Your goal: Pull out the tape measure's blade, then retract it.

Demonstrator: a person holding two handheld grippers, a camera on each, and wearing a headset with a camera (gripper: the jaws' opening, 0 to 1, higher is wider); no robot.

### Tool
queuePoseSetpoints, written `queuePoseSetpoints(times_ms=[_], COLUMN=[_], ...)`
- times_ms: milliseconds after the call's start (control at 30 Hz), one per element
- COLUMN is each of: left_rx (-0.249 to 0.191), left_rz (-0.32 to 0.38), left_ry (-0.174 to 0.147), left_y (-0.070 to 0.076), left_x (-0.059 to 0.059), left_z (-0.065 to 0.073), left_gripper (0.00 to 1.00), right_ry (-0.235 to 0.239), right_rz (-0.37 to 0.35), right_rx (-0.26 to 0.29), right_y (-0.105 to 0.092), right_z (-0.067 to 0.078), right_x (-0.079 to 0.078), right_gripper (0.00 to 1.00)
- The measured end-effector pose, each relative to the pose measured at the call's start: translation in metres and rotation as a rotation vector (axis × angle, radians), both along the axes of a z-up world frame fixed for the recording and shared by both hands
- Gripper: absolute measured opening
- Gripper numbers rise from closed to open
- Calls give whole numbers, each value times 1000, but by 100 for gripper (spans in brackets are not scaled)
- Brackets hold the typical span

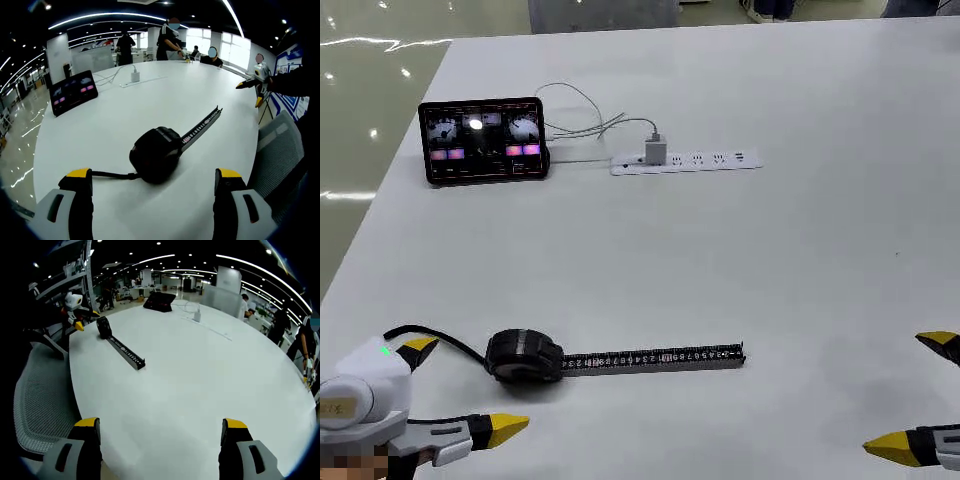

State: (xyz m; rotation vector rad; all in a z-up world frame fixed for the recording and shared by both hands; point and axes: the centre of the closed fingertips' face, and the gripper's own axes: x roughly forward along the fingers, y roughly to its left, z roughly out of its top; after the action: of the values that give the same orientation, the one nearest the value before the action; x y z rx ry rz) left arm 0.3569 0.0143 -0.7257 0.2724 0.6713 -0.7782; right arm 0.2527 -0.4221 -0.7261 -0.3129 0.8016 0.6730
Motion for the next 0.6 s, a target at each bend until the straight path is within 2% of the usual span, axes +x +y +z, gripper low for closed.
queuePoseSetpoints(times_ms=[67, 133, 167, 200, 233, 300, 400, 433, 500, 600], left_rx=[-13, -18, -26, -31, -35, -37, -44, -68, -69, -75], left_rz=[16, 30, 50, 71, 67, 55, 61, 83, 116, 133], left_ry=[12, 9, 22, 57, 54, 26, 14, 19, 31, 13], left_y=[-1, -2, -2, -2, -3, -7, -11, -14, -13, -15], left_x=[1, 4, 7, 6, 8, 9, 13, 16, 20, 25], left_z=[0, 2, 2, 1, 2, 7, 13, 16, 17, 23], left_gripper=[99, 99, 99, 99, 99, 99, 99, 99, 99, 99], right_ry=[2, 5, 2, 1, 5, 5, 27, 27, 24, 28], right_rz=[6, 16, 24, 32, 41, 61, 52, 53, 64, 74], right_rx=[-9, -19, -26, -32, -37, -55, -50, -49, -58, -60], right_y=[-1, -1, -1, -1, 0, -1, 0, 1, 2, 4], right_z=[0, 2, 2, 3, 3, 2, 4, 6, 7, 7], right_x=[4, 7, 10, 11, 12, 15, 20, 22, 24, 29], right_gripper=[99, 99, 99, 99, 99, 99, 99, 99, 99, 99])
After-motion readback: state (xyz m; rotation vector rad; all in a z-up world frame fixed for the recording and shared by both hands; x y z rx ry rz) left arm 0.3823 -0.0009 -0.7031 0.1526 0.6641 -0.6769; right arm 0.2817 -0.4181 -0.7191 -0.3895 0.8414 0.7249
